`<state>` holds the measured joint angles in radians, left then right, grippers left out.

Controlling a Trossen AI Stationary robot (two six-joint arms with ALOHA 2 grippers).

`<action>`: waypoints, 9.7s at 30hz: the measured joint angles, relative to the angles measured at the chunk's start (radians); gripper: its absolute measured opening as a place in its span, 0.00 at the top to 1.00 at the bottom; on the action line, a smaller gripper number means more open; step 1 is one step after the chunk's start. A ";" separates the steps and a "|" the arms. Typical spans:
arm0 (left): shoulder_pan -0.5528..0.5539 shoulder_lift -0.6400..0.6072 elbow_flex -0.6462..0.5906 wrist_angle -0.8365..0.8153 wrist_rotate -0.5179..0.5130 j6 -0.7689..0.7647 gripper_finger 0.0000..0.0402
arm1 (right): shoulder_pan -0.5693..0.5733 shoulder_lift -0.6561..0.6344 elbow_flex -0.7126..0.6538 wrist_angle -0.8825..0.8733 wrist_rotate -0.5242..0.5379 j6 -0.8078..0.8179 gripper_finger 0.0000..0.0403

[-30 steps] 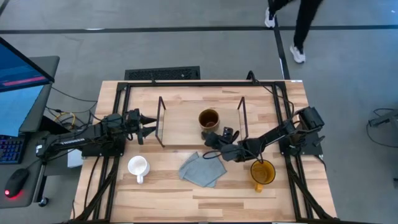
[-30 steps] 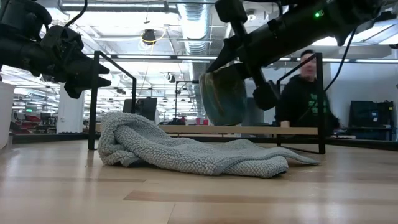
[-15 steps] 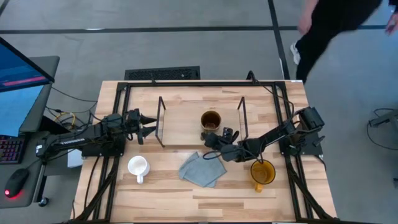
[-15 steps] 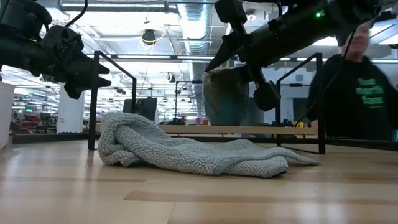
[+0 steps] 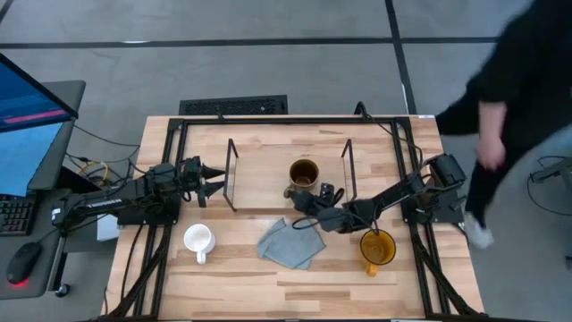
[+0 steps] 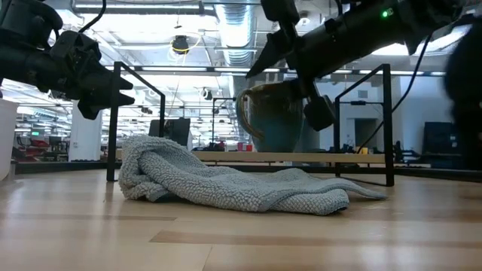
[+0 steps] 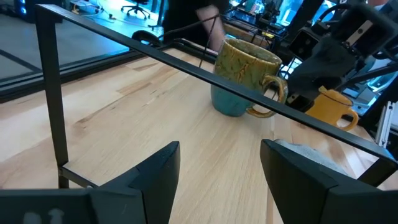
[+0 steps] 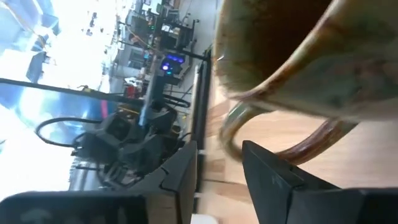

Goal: Stack small to large cups/mugs on shelf
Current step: Put the brown mug on the shelf, then put the yellow mug on the shelf

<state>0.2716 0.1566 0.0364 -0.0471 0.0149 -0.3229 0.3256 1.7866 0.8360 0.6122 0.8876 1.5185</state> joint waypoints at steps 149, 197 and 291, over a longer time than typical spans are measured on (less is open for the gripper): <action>0.000 0.014 0.000 -0.002 0.001 0.032 0.47 | -0.465 0.154 1.114 -1.911 -0.671 -0.811 1.00; 0.000 0.014 0.000 -0.001 0.001 0.064 0.47 | -0.461 0.166 1.036 -1.944 -0.802 -0.812 1.00; 0.000 0.013 0.000 0.000 0.001 0.049 0.47 | -0.415 0.125 1.411 -2.141 -0.560 -0.794 0.89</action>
<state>0.2718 0.1699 0.0368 -0.0474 0.0162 -0.2737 -0.0896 1.9120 2.2471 -1.5283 0.3278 0.7247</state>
